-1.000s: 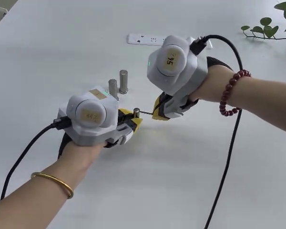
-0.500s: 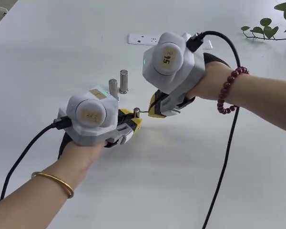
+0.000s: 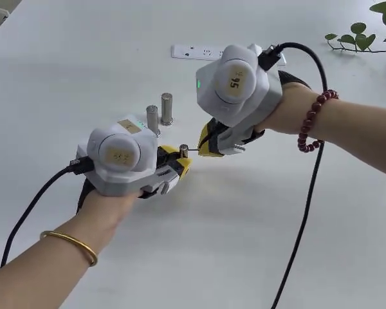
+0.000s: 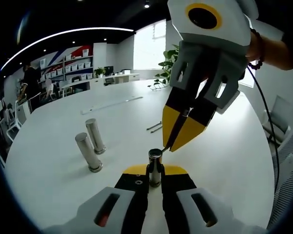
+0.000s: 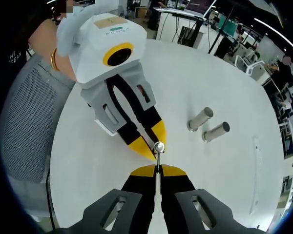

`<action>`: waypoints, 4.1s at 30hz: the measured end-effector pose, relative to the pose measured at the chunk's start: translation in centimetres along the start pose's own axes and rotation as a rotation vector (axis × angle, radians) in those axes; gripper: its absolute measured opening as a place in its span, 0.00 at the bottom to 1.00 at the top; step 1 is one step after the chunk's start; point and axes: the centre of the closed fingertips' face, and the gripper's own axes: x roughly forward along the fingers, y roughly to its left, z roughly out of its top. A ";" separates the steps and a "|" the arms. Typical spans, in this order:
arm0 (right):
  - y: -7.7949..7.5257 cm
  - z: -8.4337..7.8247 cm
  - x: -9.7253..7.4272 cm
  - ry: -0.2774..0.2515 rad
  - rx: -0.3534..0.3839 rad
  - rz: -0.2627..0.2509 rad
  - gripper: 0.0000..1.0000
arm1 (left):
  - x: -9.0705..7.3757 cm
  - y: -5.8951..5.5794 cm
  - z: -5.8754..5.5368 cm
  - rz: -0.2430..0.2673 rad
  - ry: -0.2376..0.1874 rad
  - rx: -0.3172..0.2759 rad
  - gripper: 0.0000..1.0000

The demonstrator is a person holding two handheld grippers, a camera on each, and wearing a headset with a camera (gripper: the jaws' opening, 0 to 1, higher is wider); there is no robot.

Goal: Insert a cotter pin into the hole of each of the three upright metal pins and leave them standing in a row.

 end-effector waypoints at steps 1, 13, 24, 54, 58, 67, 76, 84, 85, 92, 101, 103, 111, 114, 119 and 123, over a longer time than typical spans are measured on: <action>0.0 0.1 -0.1 -0.003 -0.003 -0.002 0.00 | 0.0 0.0 0.0 -0.001 0.000 -0.002 0.07; 0.5 0.7 -0.1 -0.032 -0.004 -0.005 0.00 | 0.0 0.0 0.0 0.009 -0.005 -0.017 0.07; 0.3 0.3 -0.2 -0.079 0.089 -0.012 0.08 | 0.0 0.1 -0.1 0.017 -0.011 -0.027 0.07; -0.1 0.2 0.6 -0.095 0.121 -0.030 0.00 | 0.2 0.0 -0.5 0.028 -0.025 -0.057 0.07; 0.0 0.5 0.5 -0.119 0.166 -0.021 0.04 | 0.3 0.1 -0.5 0.028 -0.024 -0.059 0.07; 0.0 1.9 0.6 -0.221 0.246 -0.007 0.09 | 0.3 0.1 -0.6 0.026 -0.022 -0.059 0.07; -0.2 2.1 1.3 -0.231 0.242 -0.007 0.05 | 0.3 0.1 -0.7 0.022 -0.013 -0.054 0.07; 0.0 2.2 1.3 -0.239 0.257 0.003 0.04 | 0.3 0.1 -0.9 0.028 -0.003 -0.060 0.08; -0.1 2.2 1.4 -0.240 0.259 0.003 0.04 | 0.3 0.1 -1.0 0.029 0.000 -0.059 0.08; -0.2 2.1 1.5 -0.242 0.267 0.008 0.04 | 0.2 0.0 -1.4 0.022 0.009 -0.069 0.10; -0.3 2.4 1.5 -0.256 0.288 0.006 0.04 | -0.7 0.1 -1.2 0.017 0.016 -0.085 0.25; -0.3 2.5 1.5 -0.257 0.290 0.005 0.04 | -1.2 0.3 -1.3 0.021 0.029 -0.074 0.28; -1.3 3.4 1.3 -0.255 0.275 0.001 0.04 | -3.5 1.5 -1.1 0.051 0.036 -0.079 0.46; -1.5 3.9 1.4 -0.254 0.266 0.003 0.04 | -4.5 1.7 -0.8 0.052 0.029 -0.088 0.51; -1.9 4.8 1.9 -0.253 0.256 0.009 0.04 | -5.8 1.9 -0.3 0.062 0.012 -0.087 0.57; -2.0 5.3 2.3 -0.247 0.244 0.020 0.04 | -6.6 1.9 0.3 0.060 -0.003 -0.090 0.62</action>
